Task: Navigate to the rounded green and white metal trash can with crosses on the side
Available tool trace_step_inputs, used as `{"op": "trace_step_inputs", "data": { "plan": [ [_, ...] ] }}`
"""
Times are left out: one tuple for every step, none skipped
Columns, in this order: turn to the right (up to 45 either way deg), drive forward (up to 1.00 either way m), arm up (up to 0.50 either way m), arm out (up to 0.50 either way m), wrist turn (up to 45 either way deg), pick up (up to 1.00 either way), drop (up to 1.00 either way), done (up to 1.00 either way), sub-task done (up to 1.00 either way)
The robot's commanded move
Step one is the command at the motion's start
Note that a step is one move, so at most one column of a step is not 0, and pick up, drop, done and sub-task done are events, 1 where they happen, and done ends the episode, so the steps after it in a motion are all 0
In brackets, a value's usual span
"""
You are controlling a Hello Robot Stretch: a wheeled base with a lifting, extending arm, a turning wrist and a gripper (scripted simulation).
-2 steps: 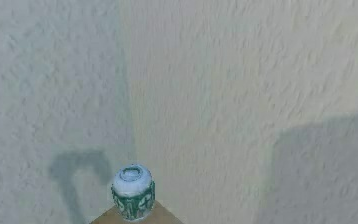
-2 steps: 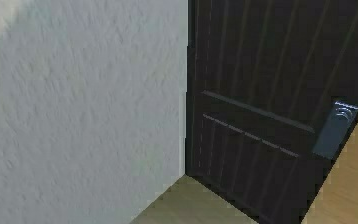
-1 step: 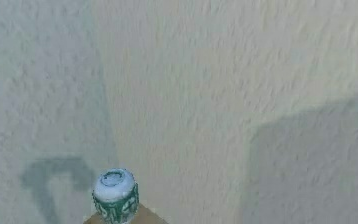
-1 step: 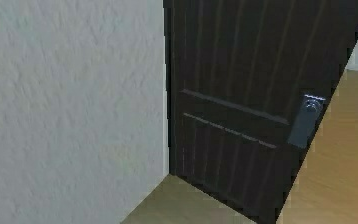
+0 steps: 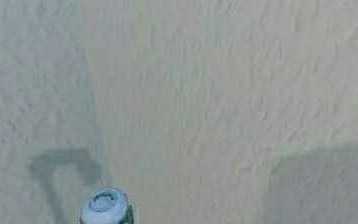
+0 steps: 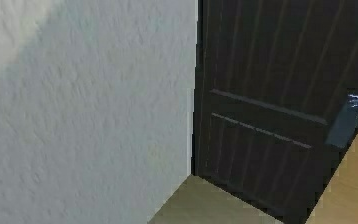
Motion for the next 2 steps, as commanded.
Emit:
{"op": "trace_step_inputs", "data": {
  "plan": [
    [-24.0,0.0,0.0,0.0,0.0,0.0,0.0,0.0,0.0],
    [0.0,0.0,0.0,0.0,0.0,0.0,0.0,1.0,0.0]
  ]
}}
